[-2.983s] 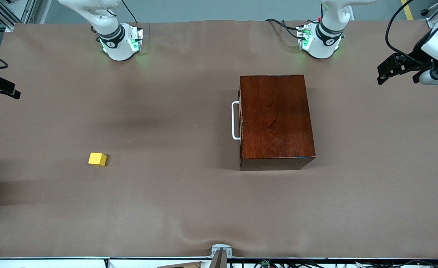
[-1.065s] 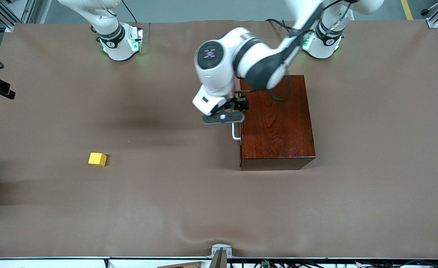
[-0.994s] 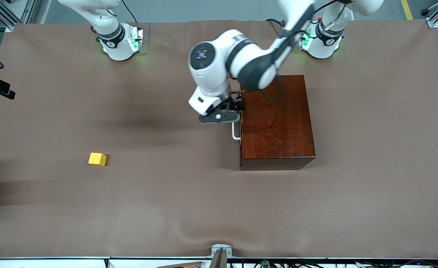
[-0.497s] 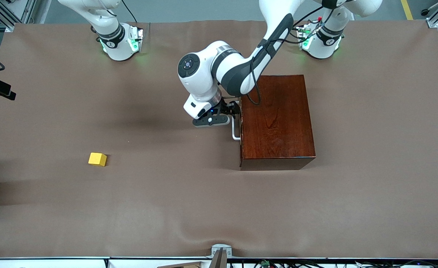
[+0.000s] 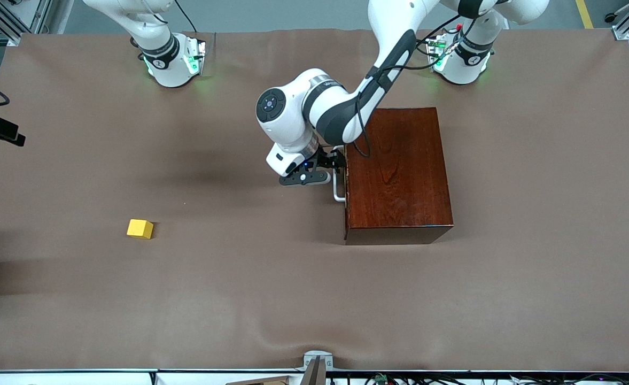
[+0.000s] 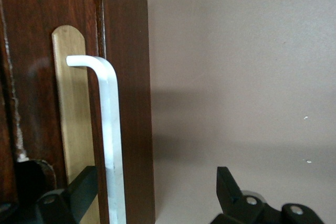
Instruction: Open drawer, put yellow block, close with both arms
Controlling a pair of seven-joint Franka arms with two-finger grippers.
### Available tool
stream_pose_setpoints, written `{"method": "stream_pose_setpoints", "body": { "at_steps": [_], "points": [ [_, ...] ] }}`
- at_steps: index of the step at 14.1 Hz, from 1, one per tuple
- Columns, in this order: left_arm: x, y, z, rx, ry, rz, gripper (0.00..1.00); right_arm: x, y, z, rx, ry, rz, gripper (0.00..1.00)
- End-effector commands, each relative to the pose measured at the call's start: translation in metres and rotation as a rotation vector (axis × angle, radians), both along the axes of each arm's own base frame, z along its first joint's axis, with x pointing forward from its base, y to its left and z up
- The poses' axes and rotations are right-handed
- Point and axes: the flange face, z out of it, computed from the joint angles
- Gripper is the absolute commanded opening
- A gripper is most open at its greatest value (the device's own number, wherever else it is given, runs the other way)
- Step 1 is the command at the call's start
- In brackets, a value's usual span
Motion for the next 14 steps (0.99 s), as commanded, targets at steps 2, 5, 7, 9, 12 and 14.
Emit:
{"method": "stream_pose_setpoints", "body": {
  "at_steps": [2,5,7,9,12,14],
  "points": [
    [0.003,-0.004,-0.009,0.014,-0.024,-0.01,1.0,0.001,-0.005,0.001,-0.009,0.003,-0.013,1.0],
    [0.006,-0.011,-0.008,-0.029,-0.059,0.012,1.0,0.001,-0.003,0.002,-0.018,0.001,-0.006,1.0],
    [0.005,-0.014,-0.006,-0.043,-0.066,0.021,1.0,0.001,-0.002,0.002,-0.018,0.001,-0.004,1.0],
    [0.004,-0.019,-0.004,-0.073,-0.087,0.047,1.0,0.001,-0.004,0.001,-0.016,0.003,-0.009,1.0],
    [-0.003,-0.03,-0.002,-0.105,-0.104,0.055,1.0,0.001,-0.004,0.001,-0.016,0.004,-0.009,1.0],
    [-0.006,-0.036,0.0,-0.133,-0.12,0.083,1.0,0.001,-0.005,0.001,-0.014,0.004,-0.01,1.0]
  ]
}}
